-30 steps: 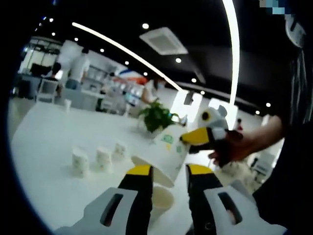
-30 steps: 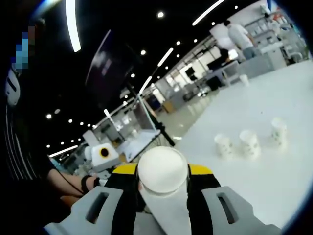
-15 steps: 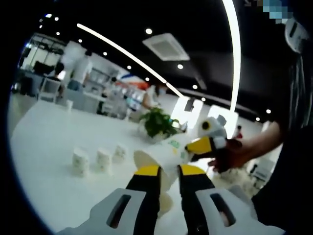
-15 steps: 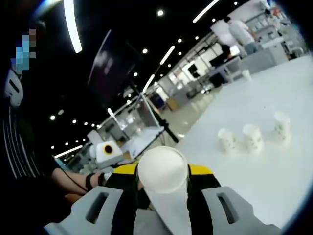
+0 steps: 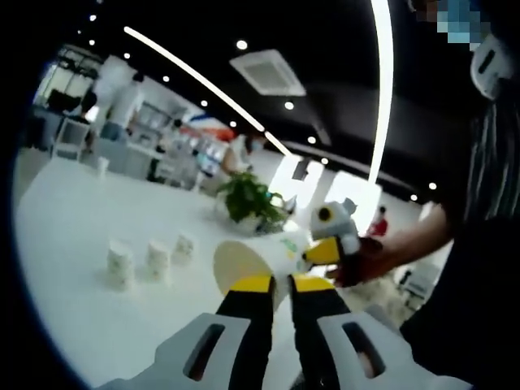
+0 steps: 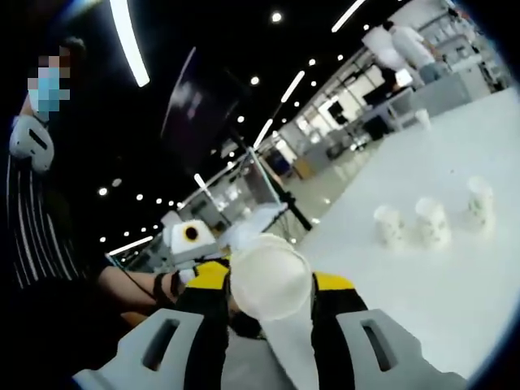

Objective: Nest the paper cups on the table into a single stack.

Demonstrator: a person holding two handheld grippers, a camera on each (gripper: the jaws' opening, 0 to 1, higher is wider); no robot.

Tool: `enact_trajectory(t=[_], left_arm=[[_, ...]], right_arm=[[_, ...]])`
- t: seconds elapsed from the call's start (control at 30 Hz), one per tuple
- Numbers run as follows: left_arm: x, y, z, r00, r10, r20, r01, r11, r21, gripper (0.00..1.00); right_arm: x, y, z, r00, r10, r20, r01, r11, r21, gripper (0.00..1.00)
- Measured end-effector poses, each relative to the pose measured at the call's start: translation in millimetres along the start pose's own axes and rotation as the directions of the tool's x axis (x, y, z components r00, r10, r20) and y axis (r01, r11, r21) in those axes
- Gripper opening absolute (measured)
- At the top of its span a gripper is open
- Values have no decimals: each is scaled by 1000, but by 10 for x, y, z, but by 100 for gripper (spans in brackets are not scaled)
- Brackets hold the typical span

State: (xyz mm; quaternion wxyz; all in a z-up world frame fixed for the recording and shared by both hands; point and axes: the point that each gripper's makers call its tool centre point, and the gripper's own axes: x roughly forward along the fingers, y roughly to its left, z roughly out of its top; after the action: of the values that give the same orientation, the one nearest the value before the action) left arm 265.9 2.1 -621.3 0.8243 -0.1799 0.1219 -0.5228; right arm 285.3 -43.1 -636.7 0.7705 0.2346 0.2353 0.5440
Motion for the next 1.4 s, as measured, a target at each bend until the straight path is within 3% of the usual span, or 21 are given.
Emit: enact_trajectory(t=[0.13,0.27,0.4,0.67,0.8,0.97,1.13,1.33,1.4], left_arm=[[21,-69,-8,999,-38,-22,38,999,3,0],[41,-90,19,998,-47,-28,48,999,22,0],[45,-59,71,999,-47,-28,47,999,15,0],[101,-32,70,995,-52,-82,56,998,40,0],[151,-118,16,986,-78,-147,89,994,70,0],[201,-190,-65,970,-106,-221,132,986,102,0],[260,-217,-109,950,-122,-289,164,978,127,0],[340,-267,-106,931,-153,-331,206,970,130,0],[363,-267,-108,926,-154,-346,210,969,129,0]], right_arm=[[-26,-46,-3,1000,-9,-2,9,1000,-11,37],[-40,-62,-98,998,1,-63,-3,999,-43,27],[-49,-117,-135,996,-36,-82,29,996,-86,29],[-90,-169,-157,991,-95,-91,79,984,-159,35],[-104,-163,-140,986,-132,-97,103,959,-265,41],[-135,-148,-162,981,-164,-100,127,945,-302,48],[-219,-150,-183,971,-216,-100,162,907,-388,57],[-307,-145,-258,960,-259,-107,184,871,-456,65],[-340,-163,-264,954,-280,-106,193,845,-499,66]])
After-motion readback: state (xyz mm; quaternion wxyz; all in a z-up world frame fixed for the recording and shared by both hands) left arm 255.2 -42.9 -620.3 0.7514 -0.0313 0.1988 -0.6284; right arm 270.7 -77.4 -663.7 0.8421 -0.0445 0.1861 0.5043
